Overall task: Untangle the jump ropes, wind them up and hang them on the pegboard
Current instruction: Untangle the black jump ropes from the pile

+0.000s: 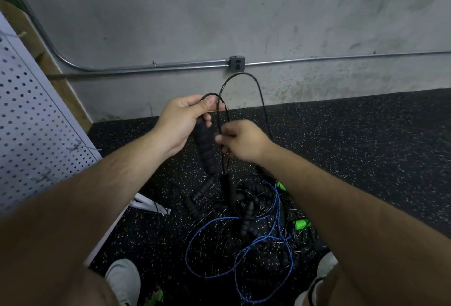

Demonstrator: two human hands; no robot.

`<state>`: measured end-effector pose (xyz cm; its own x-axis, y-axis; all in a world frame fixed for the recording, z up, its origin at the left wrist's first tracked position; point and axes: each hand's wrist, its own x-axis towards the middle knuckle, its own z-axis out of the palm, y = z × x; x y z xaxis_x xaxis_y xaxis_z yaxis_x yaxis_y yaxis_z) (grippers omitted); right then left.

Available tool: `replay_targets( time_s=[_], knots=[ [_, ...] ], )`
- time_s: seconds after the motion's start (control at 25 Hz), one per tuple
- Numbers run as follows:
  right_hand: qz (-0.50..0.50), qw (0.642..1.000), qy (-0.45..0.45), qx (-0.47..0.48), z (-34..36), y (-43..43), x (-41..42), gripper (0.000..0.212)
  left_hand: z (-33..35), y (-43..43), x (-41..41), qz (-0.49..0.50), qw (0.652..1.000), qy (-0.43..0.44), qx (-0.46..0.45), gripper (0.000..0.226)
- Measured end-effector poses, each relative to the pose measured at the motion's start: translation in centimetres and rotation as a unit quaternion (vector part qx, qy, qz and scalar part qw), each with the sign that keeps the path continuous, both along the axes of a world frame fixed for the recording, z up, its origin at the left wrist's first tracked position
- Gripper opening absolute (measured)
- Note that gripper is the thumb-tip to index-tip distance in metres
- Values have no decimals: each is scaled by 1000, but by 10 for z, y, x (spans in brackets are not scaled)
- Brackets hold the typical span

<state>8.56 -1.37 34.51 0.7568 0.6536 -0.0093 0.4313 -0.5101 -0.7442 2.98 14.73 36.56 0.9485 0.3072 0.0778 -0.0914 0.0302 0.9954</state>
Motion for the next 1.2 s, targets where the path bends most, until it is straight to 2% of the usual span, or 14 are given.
replay_targets(
  time_s=[0.2, 0.32, 0.44, 0.56, 0.64, 0.72, 0.8, 0.84, 0.92, 1.0, 1.04, 1.12, 1.2],
  knots=[
    [-75, 975, 33, 208, 33, 0, 9, 14, -28, 0, -6, -11, 998, 63, 29, 14],
    [-77, 964, 46, 251, 37, 3, 13, 13, -36, -11, -12, -67, 992, 84, 65, 18],
    [-78, 963, 52, 253, 35, 1, 16, 16, -35, -18, -14, -58, 992, 77, 86, 17],
    [-98, 979, 24, 176, 29, -8, 15, 31, -27, -20, -13, -38, 993, 55, 93, 15],
    [-134, 983, -30, 119, 24, -13, 13, 42, -21, -22, -9, -27, 995, 41, 90, 15],
    [-159, 974, -137, 82, 21, -18, 6, 35, -17, -24, -6, 1, 997, 33, 68, 15],
    [-108, 979, -167, 50, 24, -20, -8, 28, -13, -24, -2, 31, 999, 27, 21, 15],
    [-74, 987, -142, 24, 23, -19, -15, 34, -10, -24, -2, 44, 999, 25, 3, 15],
    [-40, 994, -97, -43, 19, -16, -33, 71, -3, -23, 0, 77, 996, 27, -18, 17],
    [-60, 985, -115, -111, 12, -8, -47, 112, 0, -21, 1, 111, 991, 40, -69, 20],
    [-71, 978, -136, -141, 8, -3, -54, 123, 0, -20, 0, 123, 986, 45, -100, 20],
    [-81, 965, -173, -182, 2, 7, -62, 127, 0, -21, -4, 134, 977, 47, -160, 21],
    [-91, 957, -193, -195, 0, 12, -60, 117, 3, -25, -9, 149, 968, 57, -195, 22]
  ],
)
